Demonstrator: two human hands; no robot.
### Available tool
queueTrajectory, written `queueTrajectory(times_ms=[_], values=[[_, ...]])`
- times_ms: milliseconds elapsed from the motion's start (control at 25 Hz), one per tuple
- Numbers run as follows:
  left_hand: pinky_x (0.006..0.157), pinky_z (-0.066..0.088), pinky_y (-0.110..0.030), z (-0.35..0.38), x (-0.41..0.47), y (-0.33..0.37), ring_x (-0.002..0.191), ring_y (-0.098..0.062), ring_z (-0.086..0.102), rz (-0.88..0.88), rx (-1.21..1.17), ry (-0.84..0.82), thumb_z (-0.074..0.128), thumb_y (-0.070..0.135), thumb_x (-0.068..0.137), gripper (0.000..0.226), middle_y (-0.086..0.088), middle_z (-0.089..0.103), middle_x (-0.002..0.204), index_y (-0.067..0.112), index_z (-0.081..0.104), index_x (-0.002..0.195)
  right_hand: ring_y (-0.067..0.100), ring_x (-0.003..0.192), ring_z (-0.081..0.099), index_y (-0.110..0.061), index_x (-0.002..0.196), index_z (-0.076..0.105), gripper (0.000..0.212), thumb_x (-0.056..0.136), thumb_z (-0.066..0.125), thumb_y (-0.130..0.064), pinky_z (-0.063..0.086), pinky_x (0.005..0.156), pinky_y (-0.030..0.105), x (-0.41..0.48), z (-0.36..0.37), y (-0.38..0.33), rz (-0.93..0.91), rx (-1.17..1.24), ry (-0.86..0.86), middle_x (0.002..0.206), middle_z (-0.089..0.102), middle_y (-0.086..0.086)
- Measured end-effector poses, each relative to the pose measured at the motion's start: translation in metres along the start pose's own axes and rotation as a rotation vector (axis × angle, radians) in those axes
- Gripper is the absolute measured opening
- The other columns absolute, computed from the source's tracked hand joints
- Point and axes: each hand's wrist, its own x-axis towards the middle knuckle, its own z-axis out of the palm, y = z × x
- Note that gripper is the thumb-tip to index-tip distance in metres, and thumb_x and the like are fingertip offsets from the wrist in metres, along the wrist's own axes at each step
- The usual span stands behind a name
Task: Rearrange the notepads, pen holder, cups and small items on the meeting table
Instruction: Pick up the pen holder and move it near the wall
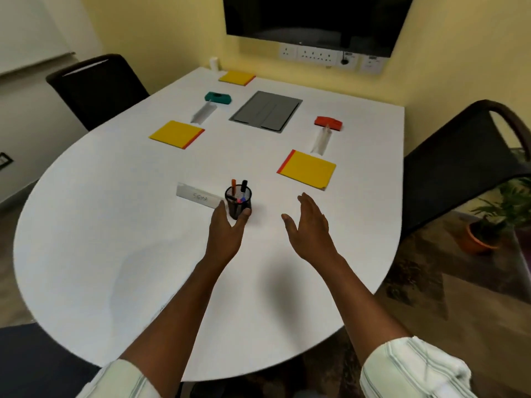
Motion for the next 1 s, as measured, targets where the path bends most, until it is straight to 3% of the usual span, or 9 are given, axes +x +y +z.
queueTrajectory(times_ms=[160,280,360,440,480,600,680,880,1000], values=[[0.104,0.029,-0.025,0.011,0.041,-0.017,0.137,-0.015,0.033,-0.144,0.039,-0.079,0.074,0.051,0.071,0.093,0.002,0.035,0.150,0.018,0.028,0.145,0.020,0.143,0.022,-0.012,0.148,0.020,0.067,0.094,0.053,-0.033,0.020,0.117,0.041,0.061,0.025,0.008,0.002,0.088,-0.097,0.156,0.023,0.006],[0.112,0.033,-0.036,0.018,0.072,-0.024,0.137,-0.018,0.033,-0.244,0.089,-0.083,0.086,0.045,0.058,0.111,0.000,0.034,0.151,0.015,0.026,0.146,0.021,0.142,0.025,-0.014,0.149,0.017,0.072,0.091,0.060,-0.025,0.024,0.116,0.035,0.103,0.045,0.014,0.036,0.139,-0.210,0.155,0.024,0.006],[0.100,0.043,-0.024,0.024,0.100,-0.035,0.124,-0.014,0.044,-0.257,0.115,-0.052,0.090,0.034,0.055,0.104,0.012,0.047,0.134,0.013,0.033,0.140,0.021,0.143,0.024,-0.015,0.149,0.016,0.075,0.090,0.062,-0.020,0.024,0.116,0.034,0.141,0.065,0.018,0.046,0.152,-0.288,0.156,0.023,0.006],[0.075,0.037,-0.003,0.026,0.113,-0.043,0.097,-0.001,0.049,-0.219,0.134,-0.035,0.091,0.024,0.054,0.097,0.029,0.045,0.102,0.012,0.039,0.135,0.021,0.143,0.025,-0.015,0.150,0.016,0.078,0.088,0.065,-0.016,0.025,0.116,0.033,0.162,0.080,0.019,0.043,0.152,-0.332,0.156,0.023,0.006],[0.072,0.034,-0.001,0.030,0.124,-0.051,0.091,0.002,0.047,-0.235,0.150,-0.030,0.091,0.021,0.054,0.097,0.029,0.041,0.097,0.011,0.039,0.135,0.021,0.143,0.025,-0.015,0.150,0.016,0.080,0.087,0.066,-0.014,0.025,0.115,0.033,0.178,0.091,0.021,0.053,0.158,-0.365,0.156,0.023,0.005],[0.087,0.038,-0.020,0.038,0.145,-0.069,0.102,-0.006,0.044,-0.306,0.166,-0.048,0.090,0.018,0.056,0.101,0.017,0.041,0.107,0.009,0.033,0.139,0.021,0.143,0.024,-0.016,0.151,0.013,0.086,0.085,0.068,-0.010,0.024,0.115,0.033,0.203,0.117,0.029,0.066,0.123,-0.463,0.157,0.020,0.005],[0.088,0.038,-0.026,0.043,0.159,-0.081,0.103,-0.010,0.045,-0.339,0.165,-0.053,0.090,0.015,0.057,0.100,0.016,0.041,0.106,0.007,0.033,0.139,0.021,0.144,0.023,-0.015,0.151,0.012,0.089,0.084,0.069,-0.009,0.022,0.115,0.033,0.216,0.132,0.038,0.070,0.112,-0.531,0.158,0.019,0.005],[0.084,0.040,-0.025,0.053,0.177,-0.099,0.098,-0.012,0.048,-0.367,0.150,-0.056,0.087,0.007,0.058,0.093,0.016,0.045,0.101,0.005,0.036,0.136,0.023,0.142,0.027,-0.013,0.150,0.018,0.090,0.080,0.074,-0.014,0.025,0.112,0.030,0.233,0.160,0.049,0.048,0.140,-0.622,0.156,0.025,0.006],[0.082,0.043,-0.019,0.056,0.180,-0.104,0.099,-0.011,0.051,-0.375,0.112,-0.062,0.086,0.004,0.059,0.092,0.014,0.049,0.108,0.011,0.037,0.137,0.024,0.128,0.047,-0.016,0.141,0.035,0.076,0.077,0.076,-0.014,0.037,0.095,0.022,0.235,0.168,0.046,0.012,0.239,-0.601,0.142,0.048,0.005]])
